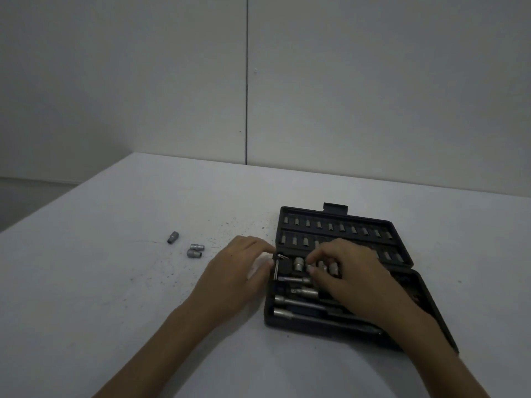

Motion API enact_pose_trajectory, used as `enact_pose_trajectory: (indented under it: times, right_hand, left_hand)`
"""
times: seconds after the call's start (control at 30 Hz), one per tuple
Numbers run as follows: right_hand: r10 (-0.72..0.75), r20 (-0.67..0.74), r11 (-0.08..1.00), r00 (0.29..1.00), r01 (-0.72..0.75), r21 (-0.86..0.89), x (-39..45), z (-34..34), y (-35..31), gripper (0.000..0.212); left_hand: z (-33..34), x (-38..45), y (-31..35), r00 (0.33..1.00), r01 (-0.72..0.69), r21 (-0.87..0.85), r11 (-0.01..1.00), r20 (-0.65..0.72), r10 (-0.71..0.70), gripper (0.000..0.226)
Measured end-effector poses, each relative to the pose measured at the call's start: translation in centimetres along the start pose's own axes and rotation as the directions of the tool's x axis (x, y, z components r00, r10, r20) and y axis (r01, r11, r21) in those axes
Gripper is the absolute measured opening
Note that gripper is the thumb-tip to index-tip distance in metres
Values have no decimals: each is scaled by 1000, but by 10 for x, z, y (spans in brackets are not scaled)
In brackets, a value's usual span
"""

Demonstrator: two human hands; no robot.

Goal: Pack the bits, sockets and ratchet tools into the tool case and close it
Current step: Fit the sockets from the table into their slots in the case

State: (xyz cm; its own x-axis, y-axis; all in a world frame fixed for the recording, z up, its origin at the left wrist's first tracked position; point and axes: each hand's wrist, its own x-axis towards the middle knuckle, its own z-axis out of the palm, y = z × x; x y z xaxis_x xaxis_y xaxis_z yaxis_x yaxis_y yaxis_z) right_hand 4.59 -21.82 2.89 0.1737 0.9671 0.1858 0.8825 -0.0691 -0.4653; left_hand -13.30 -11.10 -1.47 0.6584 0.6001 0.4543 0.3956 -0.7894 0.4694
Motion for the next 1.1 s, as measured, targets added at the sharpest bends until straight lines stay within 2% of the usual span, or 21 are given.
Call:
enact_pose_trajectory:
  times: [0.1, 0.27, 0.37, 0.53, 0.77, 1.1]
  right_hand:
    - [-57, 19, 998, 998, 57, 3, 8, 14, -19, 10]
    - [-107, 18, 994, 994, 107, 10, 18, 38, -34, 17]
    - [-124, -6, 992, 992, 124, -4, 19, 52, -35, 19]
    - [-137, -56, 990, 989, 135, -43, 17, 63, -34, 19]
    - [-138, -91, 989, 986, 133, -61, 16, 69, -35, 33]
    - [-145, -99, 988, 984, 138, -72, 15, 69, -36, 34]
  left_hand:
    - [-12, -11, -18, 995, 84, 41, 996, -54, -82, 46]
    - [-30, -20, -43, 977, 194, 135, 972, -120, -178, 30]
    - [-33, -26, -54, 963, 237, 175, 956, -170, -208, 12]
    - [-30, -26, -64, 946, 289, 153, 945, -198, -257, 10]
    - [-29, -29, -62, 931, 292, 86, 952, -253, -263, 11]
    - [-32, -30, -54, 933, 247, 48, 968, -281, -224, 13]
